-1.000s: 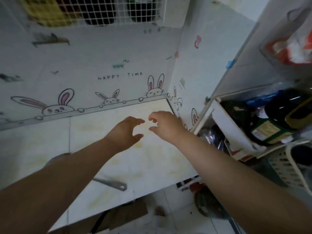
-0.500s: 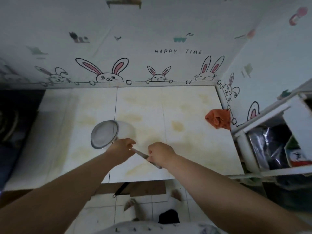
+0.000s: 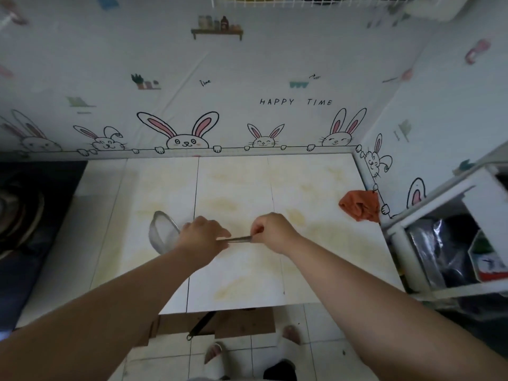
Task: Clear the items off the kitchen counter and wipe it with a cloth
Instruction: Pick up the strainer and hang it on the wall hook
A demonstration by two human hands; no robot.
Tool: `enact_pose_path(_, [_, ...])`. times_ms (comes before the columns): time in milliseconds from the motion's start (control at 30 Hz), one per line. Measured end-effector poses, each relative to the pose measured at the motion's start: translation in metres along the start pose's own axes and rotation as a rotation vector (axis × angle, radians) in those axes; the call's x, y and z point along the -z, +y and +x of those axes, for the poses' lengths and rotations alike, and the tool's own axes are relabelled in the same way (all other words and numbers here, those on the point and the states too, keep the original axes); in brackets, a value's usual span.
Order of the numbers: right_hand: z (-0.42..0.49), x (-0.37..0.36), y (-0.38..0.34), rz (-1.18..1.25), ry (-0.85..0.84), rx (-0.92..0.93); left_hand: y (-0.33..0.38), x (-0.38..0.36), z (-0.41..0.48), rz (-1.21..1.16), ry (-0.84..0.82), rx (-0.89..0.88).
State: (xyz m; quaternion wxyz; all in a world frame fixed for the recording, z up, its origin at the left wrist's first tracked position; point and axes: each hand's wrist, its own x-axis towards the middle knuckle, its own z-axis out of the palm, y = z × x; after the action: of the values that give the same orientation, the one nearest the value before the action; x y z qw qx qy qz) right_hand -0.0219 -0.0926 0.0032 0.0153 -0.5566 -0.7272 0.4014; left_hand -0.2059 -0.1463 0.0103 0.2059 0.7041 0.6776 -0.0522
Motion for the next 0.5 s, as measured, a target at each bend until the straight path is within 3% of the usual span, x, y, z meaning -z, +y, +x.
enact_pose_path(67, [-0.003,0.023,-0.007,-0.018,0.059,0.020,0.007,0.013,0.009,-0.033,-0.002,-0.018])
enact_pose_path(167, [-0.010,0.051,-0.013,-0.092,0.376,0.050,0.022,0.036,0.020,-0.135,0.011,-0.009])
enact_pose_path(267, [-0.020,0.076,-0.017,0.178,0.707,0.047,0.040,0.059,0.027,-0.302,0.105,0.018])
enact_pose_path(367, [-0.025,0.098,-0.015,0.553,0.653,0.005,0.066,0.081,0.035,-0.515,0.155,0.014])
enact_pose_path(500, [-0.035,0.116,-0.013,0.635,0.496,0.006,0.112,0.110,0.047,-0.743,0.192,-0.027])
